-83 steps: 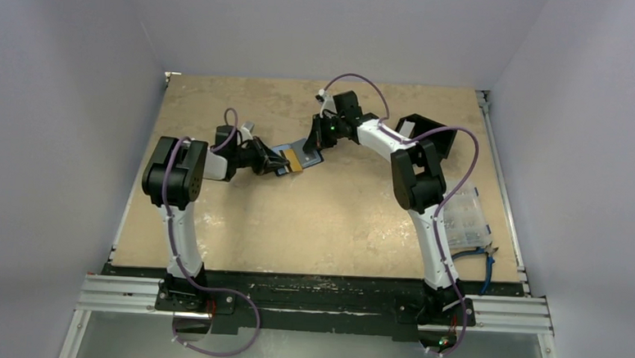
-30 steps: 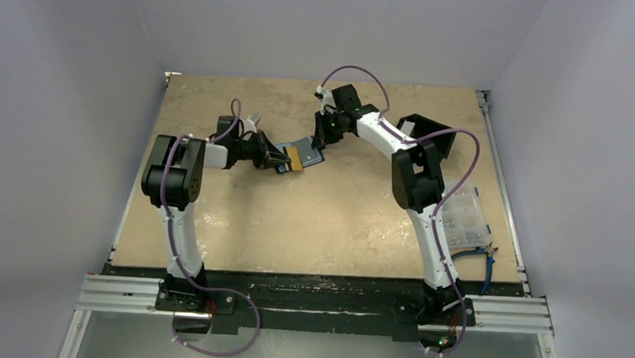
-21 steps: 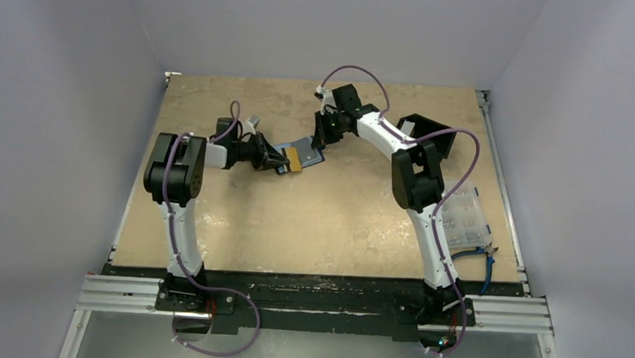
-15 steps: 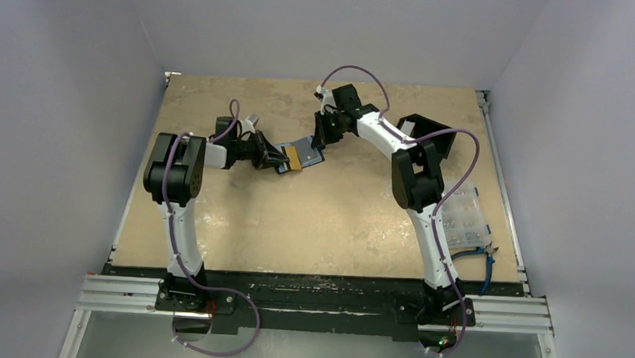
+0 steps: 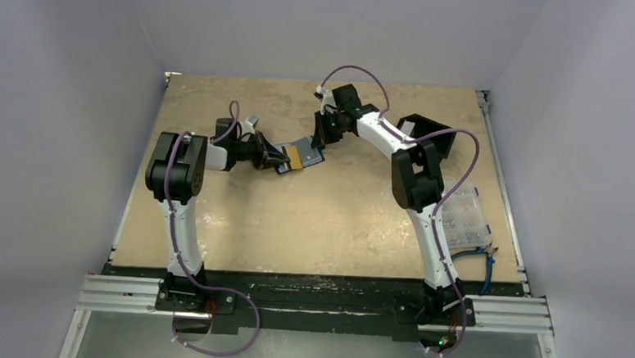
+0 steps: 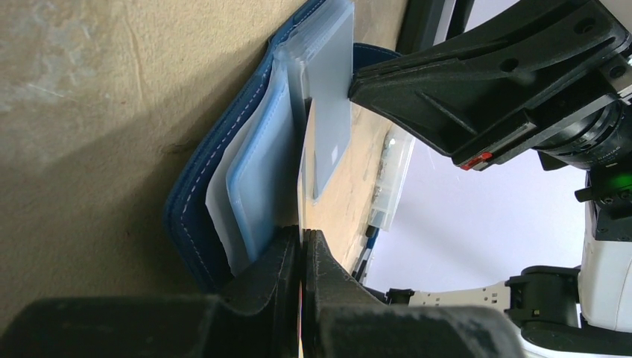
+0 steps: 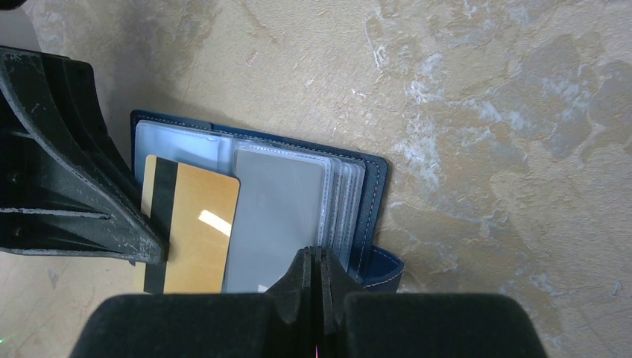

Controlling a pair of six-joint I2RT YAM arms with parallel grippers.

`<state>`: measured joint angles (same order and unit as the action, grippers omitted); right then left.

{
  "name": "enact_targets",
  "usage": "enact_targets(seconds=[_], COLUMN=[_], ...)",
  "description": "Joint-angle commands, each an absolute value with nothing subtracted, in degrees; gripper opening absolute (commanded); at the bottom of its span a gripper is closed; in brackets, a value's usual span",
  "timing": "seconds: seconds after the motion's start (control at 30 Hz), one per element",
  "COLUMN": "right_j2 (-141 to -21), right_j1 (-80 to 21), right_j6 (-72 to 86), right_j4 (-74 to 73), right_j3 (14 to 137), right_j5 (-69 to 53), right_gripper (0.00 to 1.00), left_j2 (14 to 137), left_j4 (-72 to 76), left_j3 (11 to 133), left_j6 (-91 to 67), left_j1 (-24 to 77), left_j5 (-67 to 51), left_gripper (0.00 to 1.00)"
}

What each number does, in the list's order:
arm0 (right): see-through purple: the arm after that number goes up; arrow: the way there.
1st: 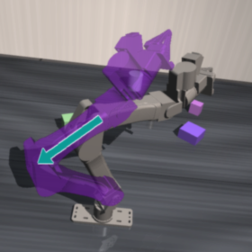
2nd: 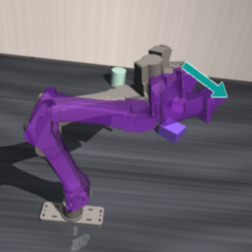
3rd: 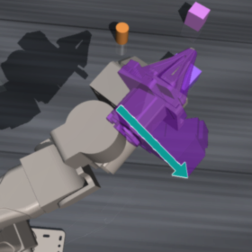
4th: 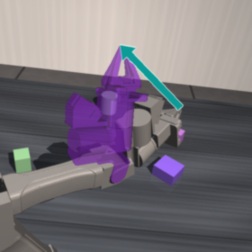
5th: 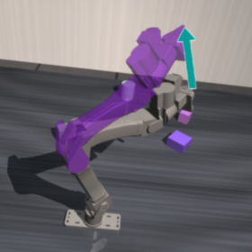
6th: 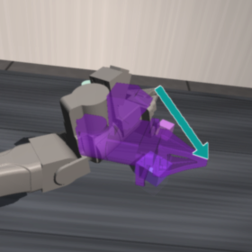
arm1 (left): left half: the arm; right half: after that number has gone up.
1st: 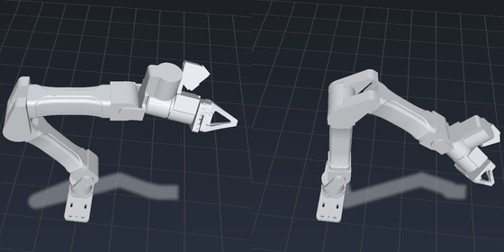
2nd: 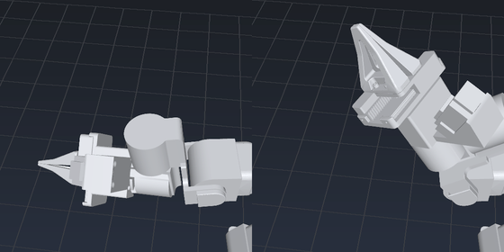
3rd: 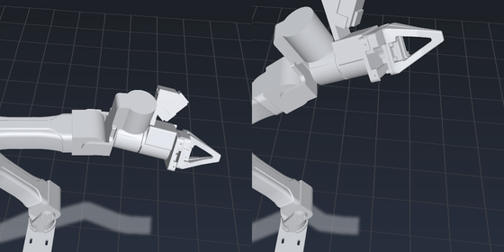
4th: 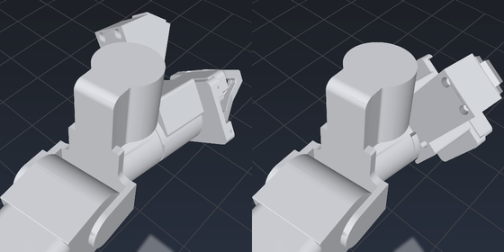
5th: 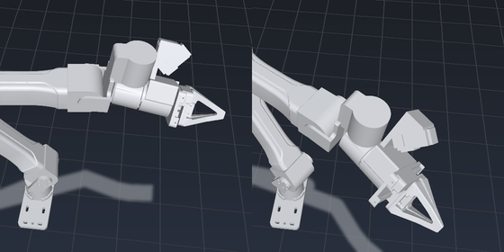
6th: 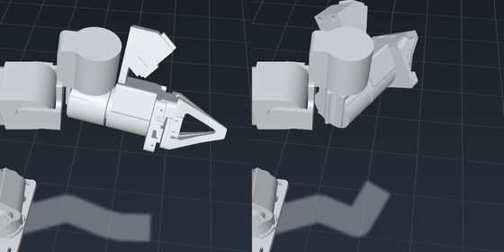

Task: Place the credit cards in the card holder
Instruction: Insert the credit card into the card holder.

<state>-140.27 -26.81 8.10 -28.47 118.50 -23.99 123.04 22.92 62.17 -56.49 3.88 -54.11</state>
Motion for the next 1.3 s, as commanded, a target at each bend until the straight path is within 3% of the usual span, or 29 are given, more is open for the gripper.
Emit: enact_targets(seconds=[0.0, 1.27], right_j2=[-143.1, -143.3], right_j1=[-26.9, -27.0], right_j6=[6.8, 7.0], right_j4=[-30.4, -31.2], right_j3=[118.8, 119.6], right_j5=[-22.1, -22.0], right_gripper=[0.0, 0.0], left_j2=[122.5, 124.5], left_j4=[24.2, 23.8], left_j3=[61.1, 63.9], left_j6=[-56.2, -59.1], left_j1=[3.1, 3.0], left_j5=[-54.7, -55.1], left_gripper=[0.0, 0.0])
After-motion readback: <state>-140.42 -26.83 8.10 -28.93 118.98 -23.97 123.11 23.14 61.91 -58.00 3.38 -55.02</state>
